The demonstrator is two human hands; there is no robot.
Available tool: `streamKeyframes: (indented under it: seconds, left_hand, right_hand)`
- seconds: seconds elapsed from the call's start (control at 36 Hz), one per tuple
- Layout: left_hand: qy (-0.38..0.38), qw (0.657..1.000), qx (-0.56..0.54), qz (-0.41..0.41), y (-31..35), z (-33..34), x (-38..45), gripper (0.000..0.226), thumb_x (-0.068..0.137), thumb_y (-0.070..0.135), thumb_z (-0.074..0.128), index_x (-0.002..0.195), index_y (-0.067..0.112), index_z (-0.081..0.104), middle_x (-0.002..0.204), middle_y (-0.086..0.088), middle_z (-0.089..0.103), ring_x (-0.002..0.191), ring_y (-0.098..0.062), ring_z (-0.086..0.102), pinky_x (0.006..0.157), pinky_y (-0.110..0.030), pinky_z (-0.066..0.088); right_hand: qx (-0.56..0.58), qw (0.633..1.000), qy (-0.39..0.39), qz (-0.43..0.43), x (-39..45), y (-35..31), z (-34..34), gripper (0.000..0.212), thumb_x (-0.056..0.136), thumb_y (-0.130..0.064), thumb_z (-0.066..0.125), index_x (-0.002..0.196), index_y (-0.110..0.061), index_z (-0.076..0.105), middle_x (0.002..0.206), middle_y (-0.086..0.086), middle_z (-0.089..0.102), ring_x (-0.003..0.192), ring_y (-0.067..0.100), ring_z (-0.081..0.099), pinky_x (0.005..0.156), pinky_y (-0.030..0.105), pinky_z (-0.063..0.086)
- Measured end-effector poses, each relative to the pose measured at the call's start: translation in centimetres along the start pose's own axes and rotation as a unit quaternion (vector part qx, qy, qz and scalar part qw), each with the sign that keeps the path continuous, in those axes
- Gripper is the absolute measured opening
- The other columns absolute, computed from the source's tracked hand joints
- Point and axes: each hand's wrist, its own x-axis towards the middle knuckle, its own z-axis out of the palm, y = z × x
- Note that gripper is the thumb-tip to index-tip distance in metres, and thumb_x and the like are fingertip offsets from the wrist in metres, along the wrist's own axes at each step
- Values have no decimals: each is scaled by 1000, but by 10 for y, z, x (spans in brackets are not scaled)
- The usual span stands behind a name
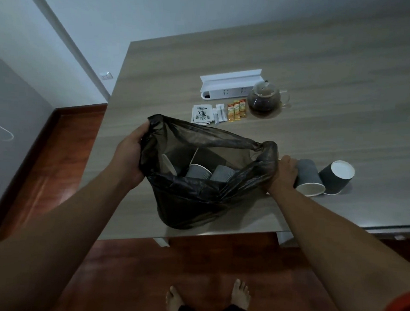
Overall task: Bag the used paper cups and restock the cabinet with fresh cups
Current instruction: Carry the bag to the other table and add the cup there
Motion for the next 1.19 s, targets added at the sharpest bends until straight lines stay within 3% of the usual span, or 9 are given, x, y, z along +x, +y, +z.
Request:
streamKeyframes:
  seconds: [0.08,0.22,0.42,0.53,0.75,0.89,1.0,1.08,1.19]
  left_hand:
    - [1,1000,26,-6,-1,-8,6,35,103,32,42,96,8,66,56,-2,68,46,-11,64,46,-17,50]
    - [11,998,63,-19,-2,-14,16,33,101,35,46,106,9,67,76,-4,75,65,-15,72,58,-23,56]
    - [55,994,95,-31,-1,-12,27,44,98,38,53,124,5,65,116,-16,71,100,-27,70,82,-34,56]
    - [59,993,101,-20,-1,-12,32,44,98,37,53,125,4,64,119,-17,69,105,-28,68,91,-38,55]
    - [49,993,109,-2,3,-10,36,46,97,40,52,123,5,65,115,-16,71,102,-27,69,85,-37,56]
    - [37,994,107,5,2,-12,34,44,98,39,51,122,5,66,116,-16,71,109,-30,67,96,-41,52]
    - [22,994,105,9,3,-12,34,34,100,37,49,108,11,70,102,-10,76,91,-22,73,76,-31,56]
    - [21,994,106,10,3,-13,35,33,100,36,49,107,11,70,101,-10,76,89,-21,73,73,-29,57]
    - [29,995,100,6,2,-15,39,40,99,38,51,118,7,67,114,-16,72,100,-27,70,86,-36,54]
  right_hand:
    - [21,1000,-17,-5,-6,-2,-1,51,93,-36,55,135,-11,44,135,22,37,121,44,40,100,47,38]
    - [226,971,13,71,-4,0,-24,37,100,-24,45,132,-5,45,133,28,39,119,48,47,96,47,40]
    - [511,840,172,66,-24,-27,-115,53,69,-48,75,113,-22,60,120,7,58,104,21,59,87,31,48]
    - [632,765,113,-47,-55,-66,-140,37,73,-42,78,105,-28,64,105,-2,65,91,11,62,74,29,56]
    - [462,871,-112,-122,-86,-144,-88,65,69,-48,83,123,-18,62,116,-1,64,104,17,62,85,29,52]
    - [414,872,-193,-179,-87,-151,-80,60,82,-43,74,134,-20,53,121,-6,62,118,17,59,94,30,50]
    - [289,932,6,-220,-70,-122,-92,56,90,-37,61,141,-18,48,138,5,53,129,24,47,106,34,37]
    - [184,955,197,-122,-51,-84,-99,56,83,-38,65,133,-18,51,136,12,44,123,32,40,99,42,37]
    - [82,996,-9,44,-25,-42,-94,74,81,-53,64,139,-13,40,141,19,40,127,39,39,98,46,39]
